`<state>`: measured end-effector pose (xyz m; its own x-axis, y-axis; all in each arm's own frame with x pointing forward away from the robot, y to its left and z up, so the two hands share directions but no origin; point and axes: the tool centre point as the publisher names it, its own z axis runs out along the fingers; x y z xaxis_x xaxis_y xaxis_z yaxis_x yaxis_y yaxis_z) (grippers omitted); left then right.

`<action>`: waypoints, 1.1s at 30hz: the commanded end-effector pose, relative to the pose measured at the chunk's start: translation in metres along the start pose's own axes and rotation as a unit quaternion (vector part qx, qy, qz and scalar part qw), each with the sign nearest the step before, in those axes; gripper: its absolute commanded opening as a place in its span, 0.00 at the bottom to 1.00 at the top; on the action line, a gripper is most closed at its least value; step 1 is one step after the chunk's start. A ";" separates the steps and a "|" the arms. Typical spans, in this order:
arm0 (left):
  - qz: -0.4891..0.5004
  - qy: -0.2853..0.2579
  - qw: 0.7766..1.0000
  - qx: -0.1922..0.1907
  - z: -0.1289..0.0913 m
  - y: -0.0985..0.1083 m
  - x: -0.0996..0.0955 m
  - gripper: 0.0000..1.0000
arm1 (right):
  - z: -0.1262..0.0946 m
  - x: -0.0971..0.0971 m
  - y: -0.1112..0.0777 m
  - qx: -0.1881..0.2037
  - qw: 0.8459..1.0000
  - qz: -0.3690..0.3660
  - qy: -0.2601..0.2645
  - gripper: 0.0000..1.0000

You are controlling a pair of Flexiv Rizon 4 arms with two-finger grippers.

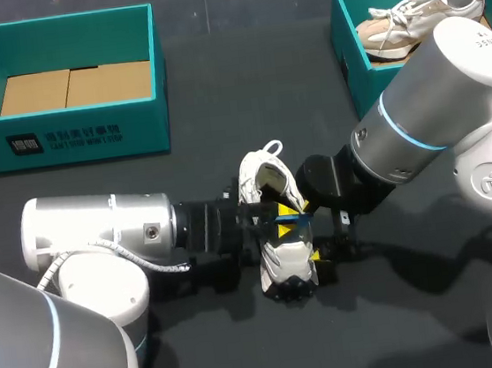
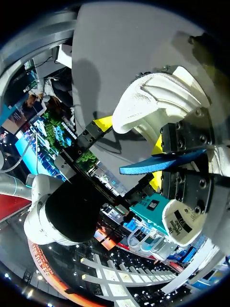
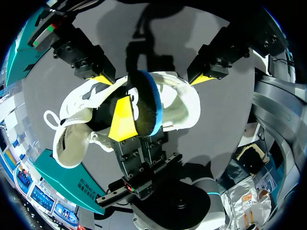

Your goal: Take the shoe out of the shoebox, open the shoe tongue, remove and reinsert the insole, then place the shoe into the shoebox

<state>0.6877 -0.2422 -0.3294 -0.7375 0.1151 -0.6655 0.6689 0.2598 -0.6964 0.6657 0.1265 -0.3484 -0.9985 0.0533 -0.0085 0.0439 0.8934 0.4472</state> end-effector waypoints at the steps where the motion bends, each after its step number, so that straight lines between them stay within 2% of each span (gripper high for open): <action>1: -0.001 0.006 1.000 0.013 -0.014 -0.011 -0.001 0.24 | 0.001 0.001 0.000 -0.001 1.000 -0.001 -0.001 1.00; 4: -0.001 0.015 1.000 0.019 -0.017 -0.018 0.000 0.28 | 0.001 0.001 0.000 -0.001 1.000 -0.001 -0.001 1.00; 9: 0.001 0.030 0.999 0.023 -0.019 -0.024 0.003 0.24 | 0.001 0.001 0.000 -0.001 1.000 -0.001 -0.001 1.00; 11: 0.001 0.034 0.999 0.026 -0.017 -0.024 0.006 0.15 | 0.001 0.001 0.000 -0.001 1.000 -0.001 -0.001 1.00; 12: 0.007 0.041 0.999 0.024 -0.015 -0.024 0.008 0.00 | 0.001 0.001 0.000 -0.001 1.000 -0.001 -0.001 1.00; 19: 0.049 0.064 0.997 -0.002 -0.002 -0.009 0.019 0.00 | 0.001 0.001 0.000 -0.001 1.000 -0.001 -0.001 1.00; 27: 0.071 0.054 0.996 -0.031 -0.001 0.013 0.012 0.00 | 0.001 0.001 0.000 -0.001 1.000 -0.001 -0.001 1.00; 30: 0.068 0.050 0.996 -0.037 -0.002 0.017 0.009 0.00 | 0.001 0.001 0.000 -0.001 1.000 -0.001 -0.001 1.00; 33: 0.035 0.047 0.998 -0.022 -0.004 0.012 0.007 0.00 | 0.001 0.001 0.000 -0.001 1.000 -0.001 -0.001 1.00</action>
<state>0.6878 -0.2325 -0.3417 -0.6881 0.2259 -0.6895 0.7227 0.2988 -0.6233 0.6656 0.1266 -0.3484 -0.9986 0.0530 -0.0084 0.0437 0.8933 0.4472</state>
